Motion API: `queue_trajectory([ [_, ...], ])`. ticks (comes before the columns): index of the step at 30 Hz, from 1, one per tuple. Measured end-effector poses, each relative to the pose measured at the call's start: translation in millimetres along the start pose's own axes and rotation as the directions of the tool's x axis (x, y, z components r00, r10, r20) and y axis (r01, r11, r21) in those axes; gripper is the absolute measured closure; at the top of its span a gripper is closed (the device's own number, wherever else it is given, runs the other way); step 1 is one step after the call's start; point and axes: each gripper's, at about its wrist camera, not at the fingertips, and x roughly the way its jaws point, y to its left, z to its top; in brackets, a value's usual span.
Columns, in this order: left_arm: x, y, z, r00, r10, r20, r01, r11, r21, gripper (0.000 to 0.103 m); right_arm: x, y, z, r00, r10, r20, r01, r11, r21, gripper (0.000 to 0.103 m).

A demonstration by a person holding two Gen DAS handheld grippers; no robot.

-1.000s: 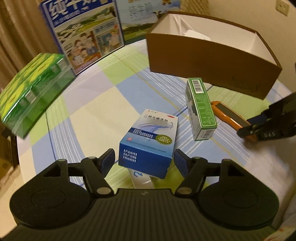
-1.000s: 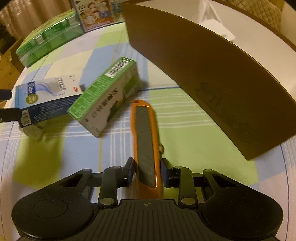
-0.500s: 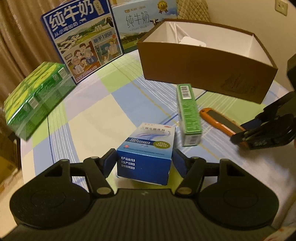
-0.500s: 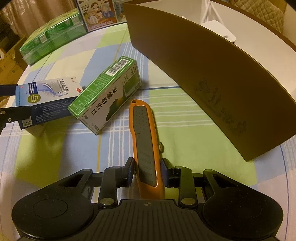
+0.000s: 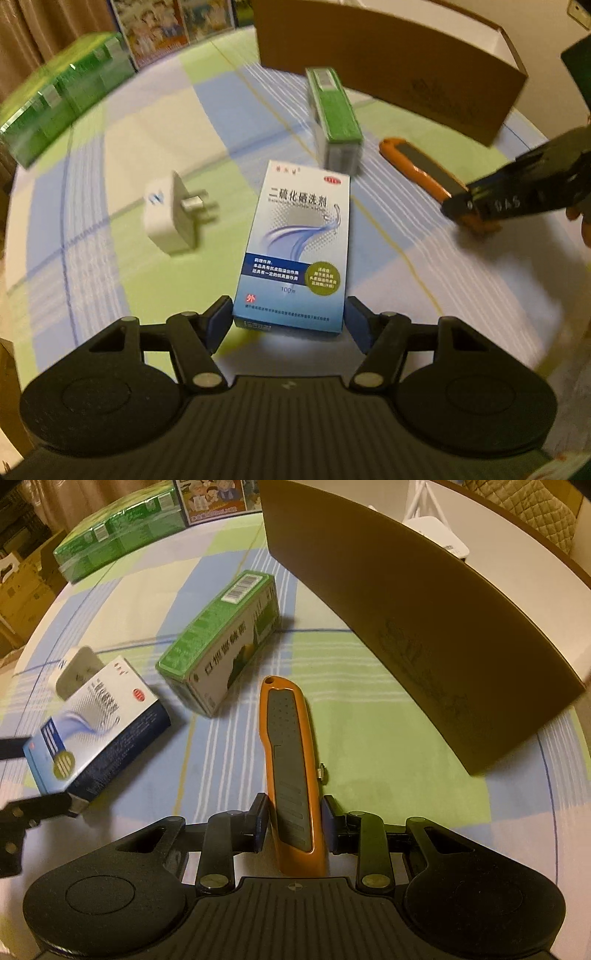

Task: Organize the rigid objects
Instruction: 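Grasp the blue-and-white medicine box with the left tool while the right tool holds the knife, then lift and carry the medicine box with the left tool while the right tool carries the knife over the box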

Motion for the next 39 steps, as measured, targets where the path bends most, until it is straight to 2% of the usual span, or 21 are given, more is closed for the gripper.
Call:
queue_trajectory([
  [8,7.7,-4.8,7.5,1.000,0.010,-0.010,-0.009,0.999,0.036,0.039,-5.4,-12.5,-12.1,0.999,0.052,0.014,-0.052,0.998,0.036,0.075],
  [17,22.0,0.6,29.4,1.000,0.015,-0.008,-0.015,0.999,0.052,0.038,-2.0,-14.7,-9.3,0.997,0.060,0.044,-0.062,0.998,0.033,0.068],
  [22,30.8,-3.3,39.7,1.000,0.018,0.003,-0.019,0.998,0.056,0.038,1.6,-12.8,-5.2,0.997,0.050,0.063,-0.051,0.999,0.011,0.068],
  [31,34.9,-8.4,41.4,0.999,0.035,0.014,-0.035,0.999,0.005,0.041,4.1,3.8,-13.4,0.995,-0.019,0.095,0.029,0.994,-0.104,0.071],
  [39,32.7,-14.1,40.1,0.999,0.051,0.009,-0.051,0.998,-0.023,0.042,4.2,5.5,-13.2,0.995,-0.027,0.095,0.037,0.994,-0.099,0.072],
])
